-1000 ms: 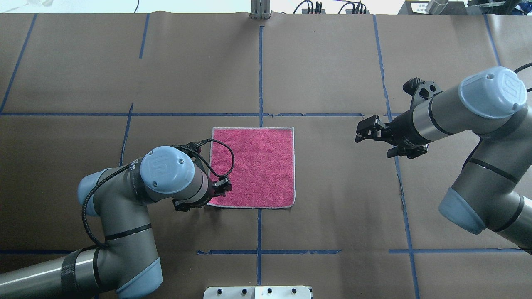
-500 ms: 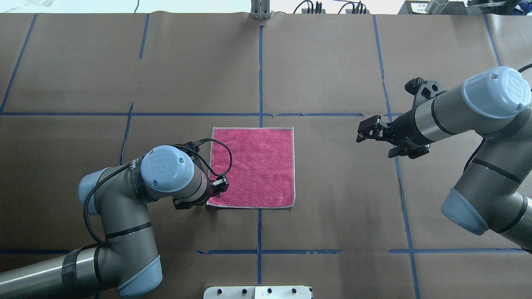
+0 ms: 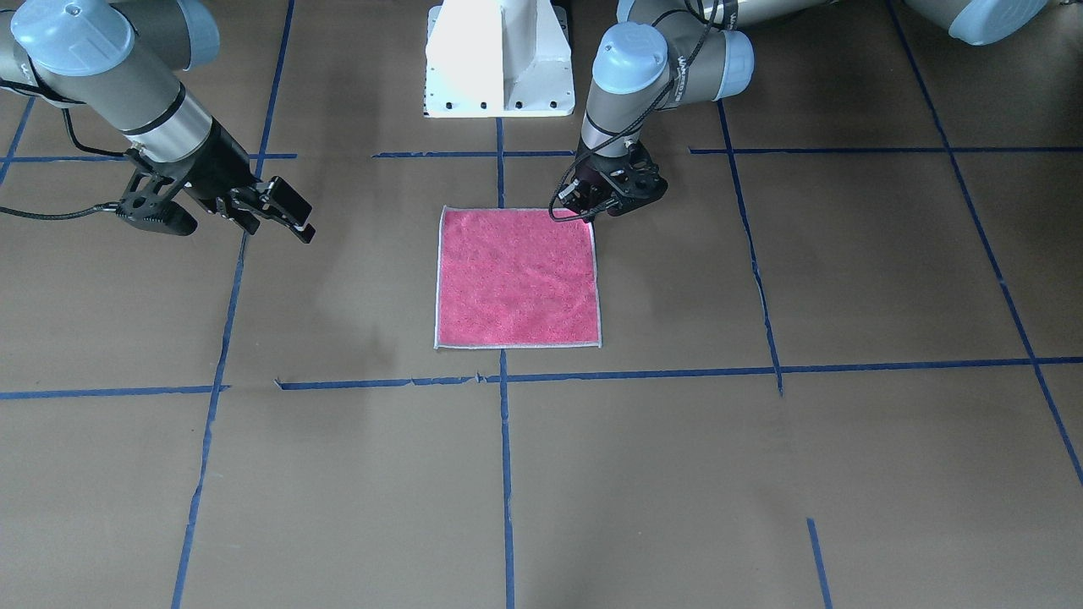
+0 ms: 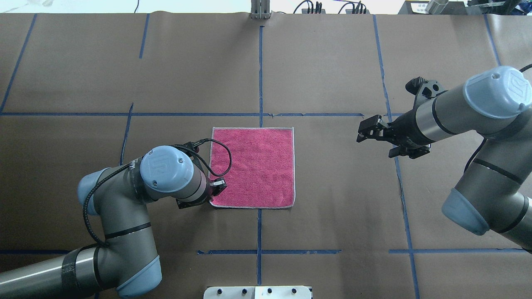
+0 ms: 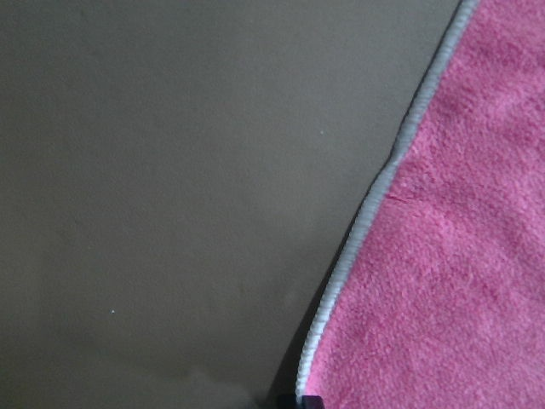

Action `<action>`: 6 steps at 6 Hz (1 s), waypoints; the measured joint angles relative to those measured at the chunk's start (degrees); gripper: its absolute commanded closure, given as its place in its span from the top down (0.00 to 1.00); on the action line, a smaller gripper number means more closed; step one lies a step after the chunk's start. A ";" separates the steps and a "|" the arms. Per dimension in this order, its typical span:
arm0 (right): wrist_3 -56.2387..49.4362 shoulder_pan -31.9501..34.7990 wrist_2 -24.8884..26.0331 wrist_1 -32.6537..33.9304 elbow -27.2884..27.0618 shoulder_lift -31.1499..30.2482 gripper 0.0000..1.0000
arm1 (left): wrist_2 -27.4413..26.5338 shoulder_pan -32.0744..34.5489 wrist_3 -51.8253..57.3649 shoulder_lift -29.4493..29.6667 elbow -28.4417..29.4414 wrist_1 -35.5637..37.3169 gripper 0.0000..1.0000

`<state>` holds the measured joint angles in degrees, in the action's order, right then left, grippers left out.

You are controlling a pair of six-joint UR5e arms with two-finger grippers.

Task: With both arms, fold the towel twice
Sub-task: 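Hold the left gripper still while the right gripper moves to the other near corner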

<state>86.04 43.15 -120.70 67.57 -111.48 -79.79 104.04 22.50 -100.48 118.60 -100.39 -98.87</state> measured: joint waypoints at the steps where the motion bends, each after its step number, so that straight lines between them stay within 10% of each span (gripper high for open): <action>1: 0.00 0.04 -0.04 0.02 -0.15 -0.06 0.99 | 0.04 0.08 0.04 0.03 -0.14 -0.01 0.00; 6: 10.27 -9.70 7.63 0.75 -0.17 3.37 0.99 | 0.63 1.37 0.11 -0.02 -1.26 0.16 0.00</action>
<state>96.32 33.45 -113.07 68.32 -111.65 -76.43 104.67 23.87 -100.37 118.57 -101.65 -98.71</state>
